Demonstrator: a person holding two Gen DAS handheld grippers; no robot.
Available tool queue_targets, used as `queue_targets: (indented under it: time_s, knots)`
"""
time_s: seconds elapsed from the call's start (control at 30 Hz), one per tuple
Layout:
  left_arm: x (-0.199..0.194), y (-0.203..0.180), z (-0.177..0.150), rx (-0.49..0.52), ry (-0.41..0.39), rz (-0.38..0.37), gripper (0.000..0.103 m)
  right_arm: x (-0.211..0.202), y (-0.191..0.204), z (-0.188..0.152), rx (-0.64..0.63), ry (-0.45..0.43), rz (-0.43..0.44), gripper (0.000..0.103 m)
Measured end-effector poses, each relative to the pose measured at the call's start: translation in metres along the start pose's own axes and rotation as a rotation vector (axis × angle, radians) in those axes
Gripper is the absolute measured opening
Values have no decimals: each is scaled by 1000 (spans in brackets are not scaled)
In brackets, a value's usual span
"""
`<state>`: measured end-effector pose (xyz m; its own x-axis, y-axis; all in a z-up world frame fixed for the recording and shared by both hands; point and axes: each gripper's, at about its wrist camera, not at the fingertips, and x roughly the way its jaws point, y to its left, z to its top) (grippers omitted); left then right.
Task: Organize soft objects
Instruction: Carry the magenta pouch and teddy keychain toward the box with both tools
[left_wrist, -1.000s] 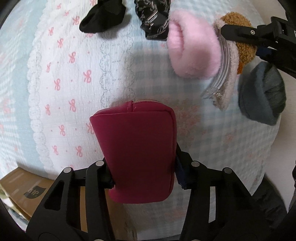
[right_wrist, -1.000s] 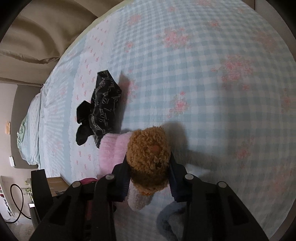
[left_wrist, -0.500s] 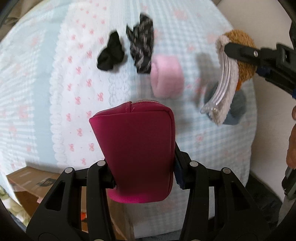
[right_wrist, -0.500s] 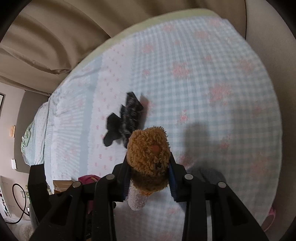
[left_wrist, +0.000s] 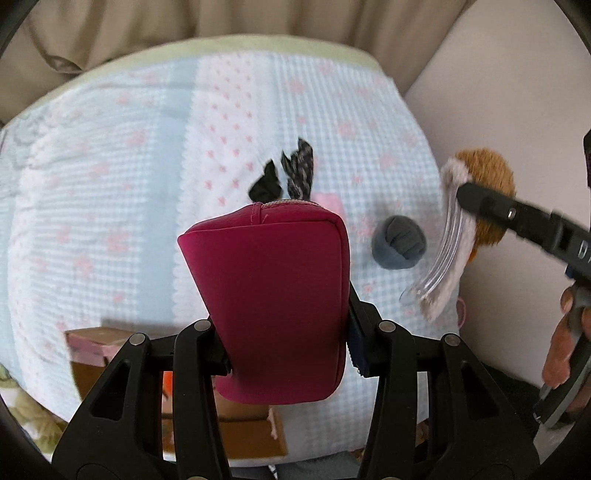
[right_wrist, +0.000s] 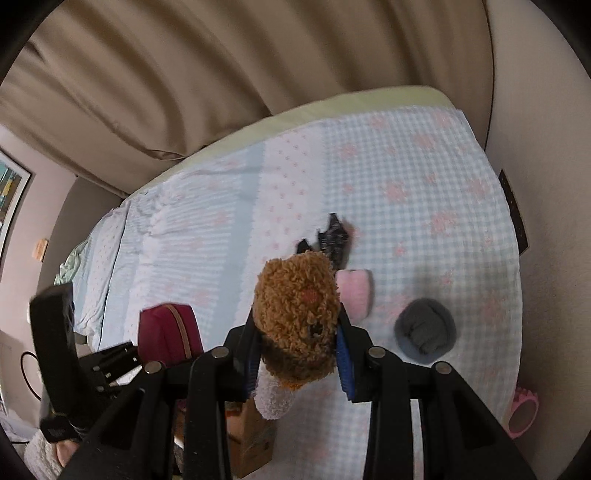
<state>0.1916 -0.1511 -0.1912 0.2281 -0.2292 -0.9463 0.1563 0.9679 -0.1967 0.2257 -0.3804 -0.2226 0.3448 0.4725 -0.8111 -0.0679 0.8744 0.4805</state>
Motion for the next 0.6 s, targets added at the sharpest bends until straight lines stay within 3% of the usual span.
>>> queue_targets:
  time_s: [0.33, 0.6]
  knots:
    - [-81, 78, -63, -4, -102, -14, 42, -14, 106, -67, -25, -22, 15, 32]
    - [-101, 171, -121, -20, -87, 9, 42, 23, 185, -124, 23, -5, 12, 32]
